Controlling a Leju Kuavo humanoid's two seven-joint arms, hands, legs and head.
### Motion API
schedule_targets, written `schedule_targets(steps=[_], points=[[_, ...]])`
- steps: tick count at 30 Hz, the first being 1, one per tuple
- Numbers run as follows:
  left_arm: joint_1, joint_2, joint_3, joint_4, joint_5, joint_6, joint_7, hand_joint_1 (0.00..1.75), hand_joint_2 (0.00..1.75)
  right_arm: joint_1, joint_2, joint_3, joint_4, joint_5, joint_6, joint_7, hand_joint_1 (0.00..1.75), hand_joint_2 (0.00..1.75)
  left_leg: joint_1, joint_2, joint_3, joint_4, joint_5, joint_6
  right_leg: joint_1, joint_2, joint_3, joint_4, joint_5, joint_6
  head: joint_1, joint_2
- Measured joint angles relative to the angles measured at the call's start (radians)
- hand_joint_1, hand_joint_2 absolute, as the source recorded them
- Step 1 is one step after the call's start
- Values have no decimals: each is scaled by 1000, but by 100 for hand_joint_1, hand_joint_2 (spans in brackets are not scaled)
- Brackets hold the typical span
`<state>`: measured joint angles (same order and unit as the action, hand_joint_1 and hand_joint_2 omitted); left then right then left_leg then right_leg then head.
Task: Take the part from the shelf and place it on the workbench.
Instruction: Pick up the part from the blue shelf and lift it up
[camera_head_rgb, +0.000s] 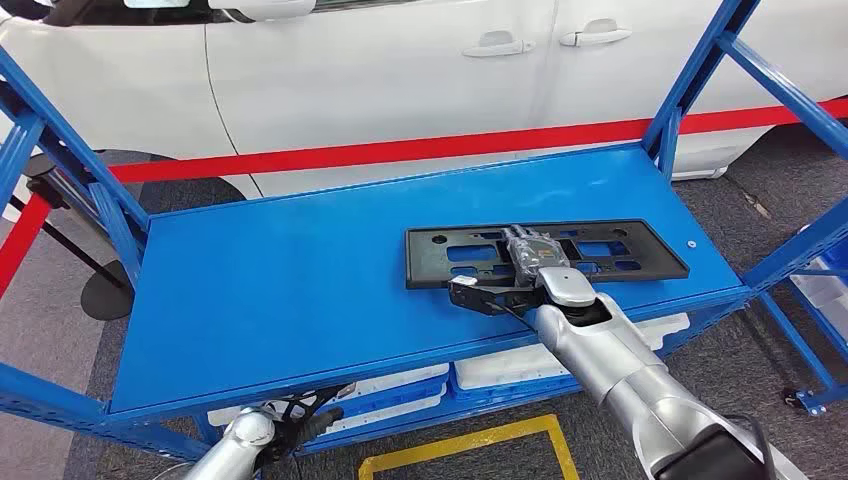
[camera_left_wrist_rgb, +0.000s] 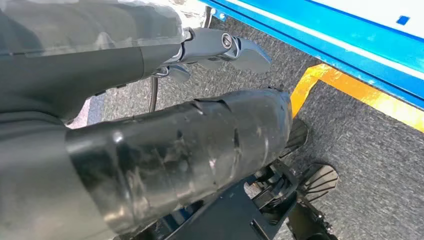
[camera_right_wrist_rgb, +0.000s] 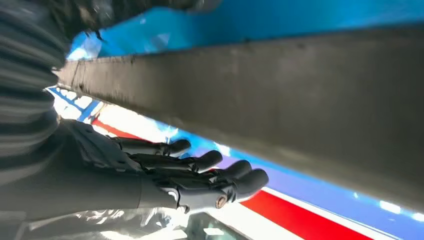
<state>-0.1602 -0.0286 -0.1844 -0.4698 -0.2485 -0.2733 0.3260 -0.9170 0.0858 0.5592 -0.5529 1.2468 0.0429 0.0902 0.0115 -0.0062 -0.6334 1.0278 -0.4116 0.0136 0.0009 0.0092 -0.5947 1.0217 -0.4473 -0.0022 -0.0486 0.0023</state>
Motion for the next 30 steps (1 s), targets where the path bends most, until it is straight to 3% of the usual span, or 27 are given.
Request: schedule_targets(steps=[1, 2, 4, 30], points=[[-1, 0, 1, 2, 0, 1, -1, 0, 58, 0, 0, 0, 1, 0, -3, 1, 175, 175, 0, 0, 0, 0, 0, 0, 0, 0, 0, 0, 0, 0, 0, 0], [-2, 0, 1, 3, -1, 1, -2, 0, 87, 0, 0, 0, 2, -2, -7, 2, 175, 175, 0, 0, 0, 0, 0, 0, 0, 0, 0, 0, 0, 0, 0, 0], [-4, 0, 3, 9, -7, 3, -7, 0, 175, 0, 1, 0, 3, -8, -23, 2, 175, 175, 0, 0, 0, 0, 0, 0, 0, 0, 0, 1, 0, 0, 0, 0], [12, 9, 21, 25, -1, -51, -87, 0, 175, 66, -32, 1, -197, -57, -69, -52, 175, 175, 0, 0, 0, 0, 0, 0, 2, 0, -1, 1, -1, -1, 0, 0]])
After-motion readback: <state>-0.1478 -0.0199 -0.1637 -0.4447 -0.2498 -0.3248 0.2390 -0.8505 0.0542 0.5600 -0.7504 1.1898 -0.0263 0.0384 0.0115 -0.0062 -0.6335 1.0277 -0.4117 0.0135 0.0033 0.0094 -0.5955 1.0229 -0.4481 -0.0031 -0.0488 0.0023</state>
